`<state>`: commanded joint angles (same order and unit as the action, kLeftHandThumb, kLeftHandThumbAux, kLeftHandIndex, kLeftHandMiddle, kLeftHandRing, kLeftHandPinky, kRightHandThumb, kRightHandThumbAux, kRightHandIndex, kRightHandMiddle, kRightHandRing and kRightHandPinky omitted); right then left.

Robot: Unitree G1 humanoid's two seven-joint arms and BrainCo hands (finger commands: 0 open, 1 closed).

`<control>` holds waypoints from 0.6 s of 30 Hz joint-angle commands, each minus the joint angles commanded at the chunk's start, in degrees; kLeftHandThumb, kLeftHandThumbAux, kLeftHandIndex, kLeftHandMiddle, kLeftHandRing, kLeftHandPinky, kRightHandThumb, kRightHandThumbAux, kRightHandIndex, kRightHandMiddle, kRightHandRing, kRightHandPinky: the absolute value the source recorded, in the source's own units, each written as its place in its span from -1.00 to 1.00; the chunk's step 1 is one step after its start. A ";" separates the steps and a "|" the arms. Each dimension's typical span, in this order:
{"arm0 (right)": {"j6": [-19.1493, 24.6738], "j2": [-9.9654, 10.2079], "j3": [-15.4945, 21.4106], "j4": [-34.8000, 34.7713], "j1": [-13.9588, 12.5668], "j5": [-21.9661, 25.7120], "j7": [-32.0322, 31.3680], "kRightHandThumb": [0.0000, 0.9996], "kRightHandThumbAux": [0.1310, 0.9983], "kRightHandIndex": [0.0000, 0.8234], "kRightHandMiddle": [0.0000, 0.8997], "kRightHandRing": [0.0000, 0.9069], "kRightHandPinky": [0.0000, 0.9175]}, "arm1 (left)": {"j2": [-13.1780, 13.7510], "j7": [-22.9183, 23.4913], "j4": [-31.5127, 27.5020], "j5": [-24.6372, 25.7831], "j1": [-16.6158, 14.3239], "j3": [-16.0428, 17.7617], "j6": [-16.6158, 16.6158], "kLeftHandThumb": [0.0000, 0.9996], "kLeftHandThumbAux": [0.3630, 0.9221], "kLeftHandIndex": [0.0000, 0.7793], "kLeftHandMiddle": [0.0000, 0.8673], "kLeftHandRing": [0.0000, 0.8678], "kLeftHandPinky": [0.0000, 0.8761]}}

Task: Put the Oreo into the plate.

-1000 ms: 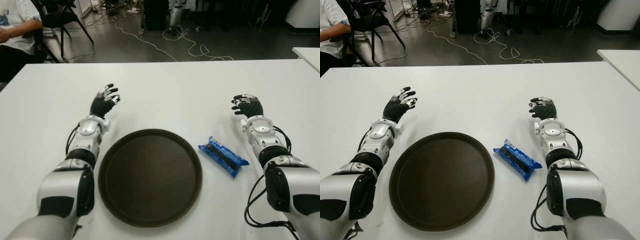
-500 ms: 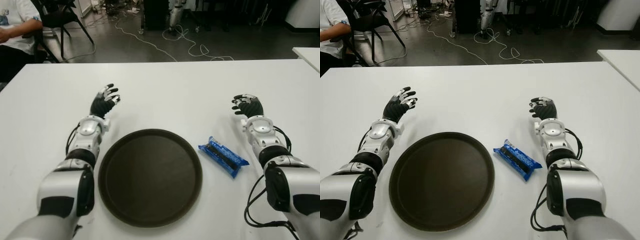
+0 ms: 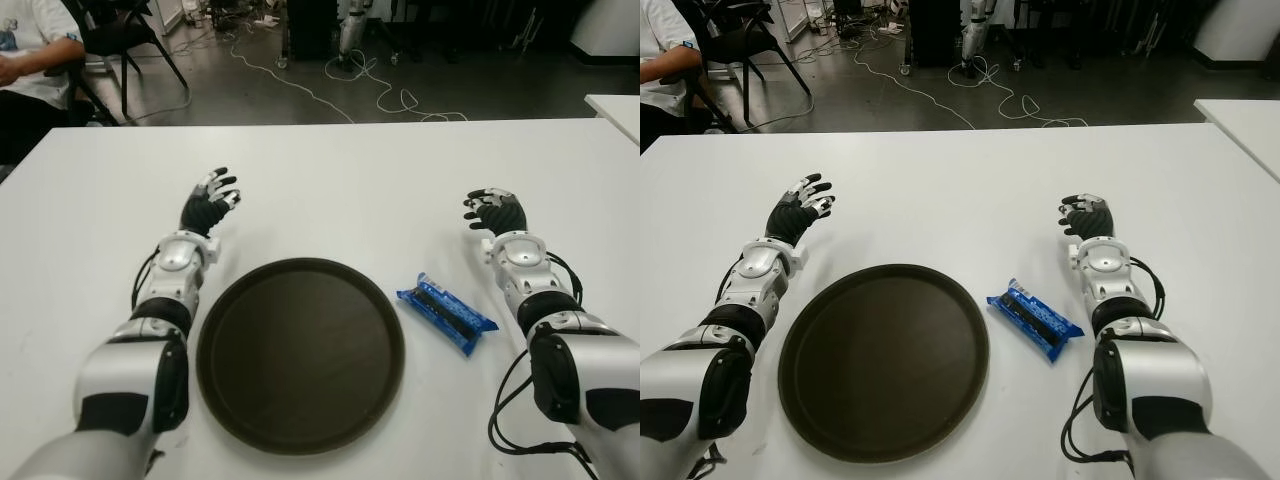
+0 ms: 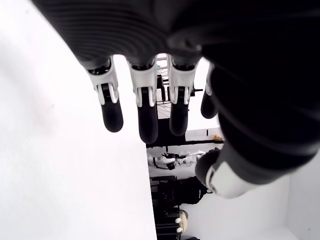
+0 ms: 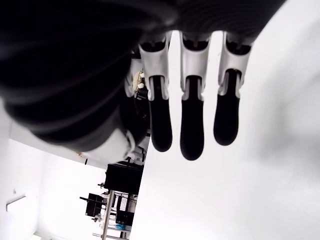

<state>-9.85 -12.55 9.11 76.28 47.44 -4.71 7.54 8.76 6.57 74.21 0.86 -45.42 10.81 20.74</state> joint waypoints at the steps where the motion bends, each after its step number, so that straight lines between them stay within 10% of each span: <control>1: 0.01 0.01 0.03 0.00 0.00 0.03 0.01 0.38 0.37 0.00 -0.10 0.00 0.07 | -0.01 0.02 0.00 0.05 -0.01 0.03 -0.02 -0.92 0.40 -0.73 -0.59 -0.59 -0.56; 18: -0.16 0.05 -0.91 0.08 -0.19 -1.14 1.46 0.38 0.37 0.00 -0.08 0.01 0.06 | 0.10 -0.43 -0.03 -0.48 0.09 -0.44 0.02 -1.00 0.44 -0.73 -0.60 -0.61 -0.60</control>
<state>-10.01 -12.49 8.20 76.36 47.25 -5.85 9.00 8.86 6.13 74.19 0.38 -45.33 10.38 20.77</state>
